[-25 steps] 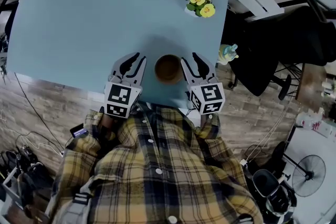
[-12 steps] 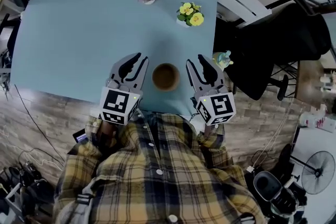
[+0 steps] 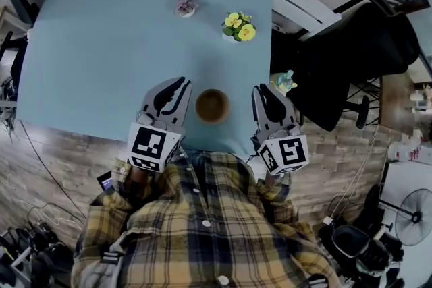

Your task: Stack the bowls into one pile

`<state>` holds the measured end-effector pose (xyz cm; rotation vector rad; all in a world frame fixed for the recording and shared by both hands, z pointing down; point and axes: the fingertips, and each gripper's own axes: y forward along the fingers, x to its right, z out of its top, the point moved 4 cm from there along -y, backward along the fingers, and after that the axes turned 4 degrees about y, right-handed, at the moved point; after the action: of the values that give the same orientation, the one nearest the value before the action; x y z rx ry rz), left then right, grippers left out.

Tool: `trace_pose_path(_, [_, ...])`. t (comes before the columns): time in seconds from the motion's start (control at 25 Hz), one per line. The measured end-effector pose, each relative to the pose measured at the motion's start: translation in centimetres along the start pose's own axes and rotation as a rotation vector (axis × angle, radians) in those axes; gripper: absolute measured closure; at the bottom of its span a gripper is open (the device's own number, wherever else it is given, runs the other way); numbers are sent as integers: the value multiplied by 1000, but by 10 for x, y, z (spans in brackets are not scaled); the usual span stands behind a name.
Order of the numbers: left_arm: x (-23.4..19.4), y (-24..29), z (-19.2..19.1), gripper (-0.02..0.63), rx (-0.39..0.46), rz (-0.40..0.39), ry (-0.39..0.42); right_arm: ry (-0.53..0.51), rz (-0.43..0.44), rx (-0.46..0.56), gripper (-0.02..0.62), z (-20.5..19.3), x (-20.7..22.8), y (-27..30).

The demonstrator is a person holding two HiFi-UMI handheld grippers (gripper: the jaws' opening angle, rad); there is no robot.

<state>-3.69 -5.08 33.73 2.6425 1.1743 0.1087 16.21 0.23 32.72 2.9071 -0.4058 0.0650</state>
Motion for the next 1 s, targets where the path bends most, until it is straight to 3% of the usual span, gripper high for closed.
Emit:
trace_pose_path(0.24, [1, -1, -1, 615, 1, 3, -9, 38, -16, -2, 591, -6, 4, -9])
trace_pose_path(1.0, [7, 7, -11, 617, -46, -17, -15, 91, -57, -43, 594, -19, 18, -13])
